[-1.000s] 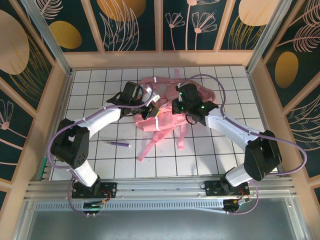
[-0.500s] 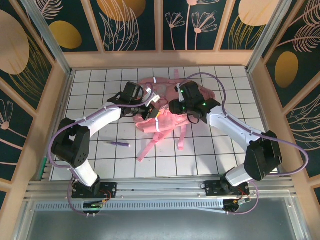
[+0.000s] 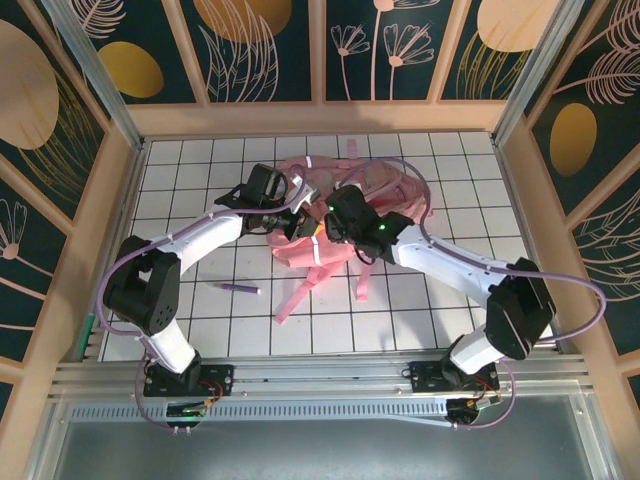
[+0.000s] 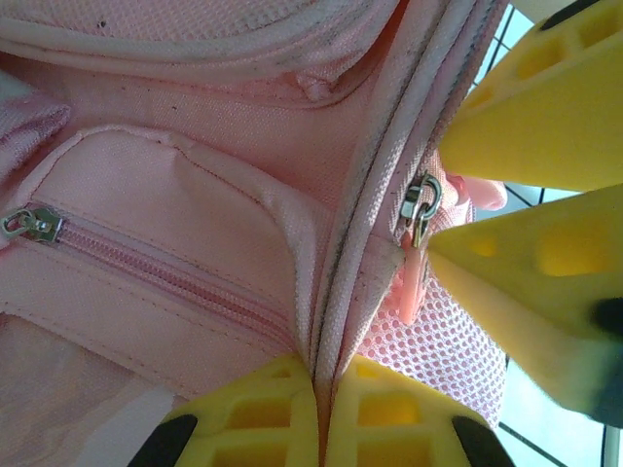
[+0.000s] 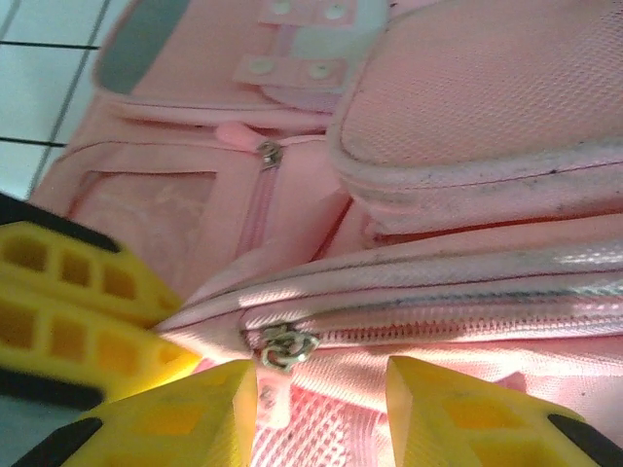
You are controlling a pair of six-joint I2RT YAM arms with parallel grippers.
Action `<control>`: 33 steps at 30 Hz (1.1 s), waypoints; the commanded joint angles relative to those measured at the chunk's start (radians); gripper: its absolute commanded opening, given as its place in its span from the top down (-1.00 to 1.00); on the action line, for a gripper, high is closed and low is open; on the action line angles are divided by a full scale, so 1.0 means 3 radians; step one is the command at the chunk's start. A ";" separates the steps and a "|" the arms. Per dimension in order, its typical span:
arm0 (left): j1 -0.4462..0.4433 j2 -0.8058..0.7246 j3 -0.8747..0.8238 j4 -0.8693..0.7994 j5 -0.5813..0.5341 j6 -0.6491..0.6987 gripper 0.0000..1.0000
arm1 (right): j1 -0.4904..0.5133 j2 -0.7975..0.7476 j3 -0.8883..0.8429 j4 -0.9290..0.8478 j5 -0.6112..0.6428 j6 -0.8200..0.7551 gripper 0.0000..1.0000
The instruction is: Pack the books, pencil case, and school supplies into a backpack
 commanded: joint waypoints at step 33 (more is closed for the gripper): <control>-0.0004 -0.0123 0.0051 0.0154 0.0286 0.0352 1.00 | 0.0133 0.0303 0.0232 -0.0617 0.0949 0.0546 0.99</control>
